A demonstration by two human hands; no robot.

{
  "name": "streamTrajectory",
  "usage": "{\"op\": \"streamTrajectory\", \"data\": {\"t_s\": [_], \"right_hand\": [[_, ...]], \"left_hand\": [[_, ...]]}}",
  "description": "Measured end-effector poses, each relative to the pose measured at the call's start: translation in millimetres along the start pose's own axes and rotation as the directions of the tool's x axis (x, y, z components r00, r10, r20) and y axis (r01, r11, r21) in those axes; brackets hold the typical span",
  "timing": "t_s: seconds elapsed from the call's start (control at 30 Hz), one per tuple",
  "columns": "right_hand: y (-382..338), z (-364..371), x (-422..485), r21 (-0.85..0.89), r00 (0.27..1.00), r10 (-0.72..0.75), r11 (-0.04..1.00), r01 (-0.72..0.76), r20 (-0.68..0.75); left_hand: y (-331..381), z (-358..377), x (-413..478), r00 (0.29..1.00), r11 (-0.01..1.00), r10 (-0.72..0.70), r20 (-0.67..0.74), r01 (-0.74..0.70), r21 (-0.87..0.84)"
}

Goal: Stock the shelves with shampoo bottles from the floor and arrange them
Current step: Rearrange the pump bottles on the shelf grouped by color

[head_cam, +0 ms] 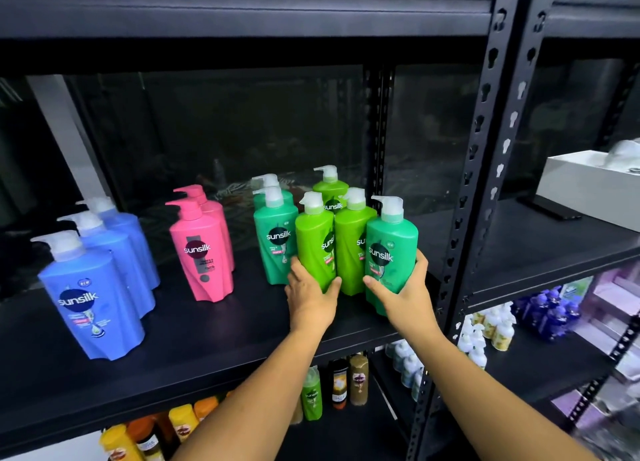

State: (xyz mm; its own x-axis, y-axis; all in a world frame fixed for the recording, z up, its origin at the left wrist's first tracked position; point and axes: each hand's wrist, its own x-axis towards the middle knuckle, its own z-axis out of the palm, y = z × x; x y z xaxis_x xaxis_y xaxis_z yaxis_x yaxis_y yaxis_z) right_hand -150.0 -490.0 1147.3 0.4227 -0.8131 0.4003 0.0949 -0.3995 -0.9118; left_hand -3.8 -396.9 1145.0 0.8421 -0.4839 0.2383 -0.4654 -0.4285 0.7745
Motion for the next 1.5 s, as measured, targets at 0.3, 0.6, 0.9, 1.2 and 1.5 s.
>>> {"op": "streamTrajectory", "data": {"t_s": [0.3, 0.6, 0.9, 1.2, 1.5], "right_hand": [[2.6, 3.8, 15.7, -0.007, 0.999, 0.037, 0.999, -0.037, 0.018], [6.0, -0.8, 11.3, -0.083, 0.996, 0.075, 0.994, -0.071, 0.048], [-1.2, 3.1, -4.8, -0.107, 0.986, 0.123, 0.988, -0.111, 0.109], [-11.5, 45.3, -24.0, -0.255, 0.981, 0.046, 0.967, 0.003, 0.186], [-16.4, 112.6, -28.6, -0.161, 0.926, 0.039, 0.987, 0.024, 0.375]], "left_hand": [[-5.8, -1.4, 18.5, 0.992, 0.999, 0.05, 0.119, -0.048, -0.023], [-35.5, -18.6, 36.2, 0.904, 0.988, 0.151, 0.401, -0.131, -0.076], [-54.2, -46.6, 21.8, 0.862, 0.982, 0.171, 0.476, -0.189, -0.01], [-87.3, -103.0, 15.1, 0.89, 0.989, 0.145, 0.433, -0.112, -0.1], [-103.6, -139.0, 27.9, 0.883, 0.94, 0.12, 0.454, 0.046, -0.338]]}}
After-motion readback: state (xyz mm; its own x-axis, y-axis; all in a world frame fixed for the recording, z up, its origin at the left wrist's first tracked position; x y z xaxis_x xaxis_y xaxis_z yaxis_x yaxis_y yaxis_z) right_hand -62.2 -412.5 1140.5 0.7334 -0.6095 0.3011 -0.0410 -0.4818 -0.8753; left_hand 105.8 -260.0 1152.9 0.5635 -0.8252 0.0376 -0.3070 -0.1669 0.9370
